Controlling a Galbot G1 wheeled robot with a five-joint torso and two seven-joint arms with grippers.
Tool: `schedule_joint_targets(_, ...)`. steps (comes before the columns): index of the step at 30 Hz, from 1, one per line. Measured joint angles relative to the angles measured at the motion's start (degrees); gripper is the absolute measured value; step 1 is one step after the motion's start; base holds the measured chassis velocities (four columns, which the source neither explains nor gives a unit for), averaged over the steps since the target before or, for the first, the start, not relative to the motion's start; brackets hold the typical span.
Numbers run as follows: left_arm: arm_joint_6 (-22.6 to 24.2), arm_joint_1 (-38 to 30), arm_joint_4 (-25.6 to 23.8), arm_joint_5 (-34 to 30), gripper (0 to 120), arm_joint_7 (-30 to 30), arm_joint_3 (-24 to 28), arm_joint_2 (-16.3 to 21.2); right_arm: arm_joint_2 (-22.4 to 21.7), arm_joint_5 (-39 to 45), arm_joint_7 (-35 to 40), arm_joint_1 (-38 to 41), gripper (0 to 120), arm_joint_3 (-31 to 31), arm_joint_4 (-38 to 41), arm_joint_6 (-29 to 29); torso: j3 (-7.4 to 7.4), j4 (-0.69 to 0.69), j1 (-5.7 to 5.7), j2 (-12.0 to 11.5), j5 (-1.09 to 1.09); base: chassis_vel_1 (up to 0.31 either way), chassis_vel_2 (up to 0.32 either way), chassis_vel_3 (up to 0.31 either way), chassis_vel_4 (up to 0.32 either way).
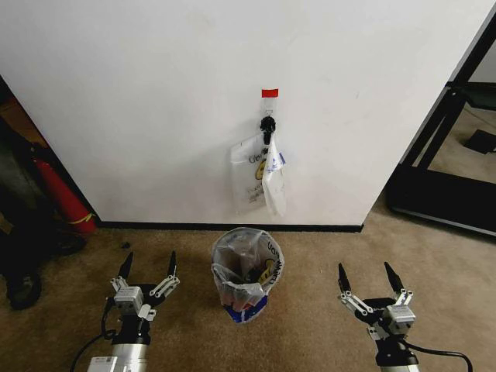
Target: Pick up the garbage bag from the wall and place it over the trash bin.
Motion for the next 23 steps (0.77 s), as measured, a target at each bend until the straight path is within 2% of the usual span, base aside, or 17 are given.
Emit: schedule_joint_targets(23, 0.03, -0.02, -0.01, -0.07, 100, 0.01, -0.02, 0.02, 0.00, 0.08, 0.06, 0.01, 100, 0.00, 0.00, -0.08, 0.00, 0.00, 0.00, 0.00, 0.00, 0.000, 0.000, 0.000, 0.000)
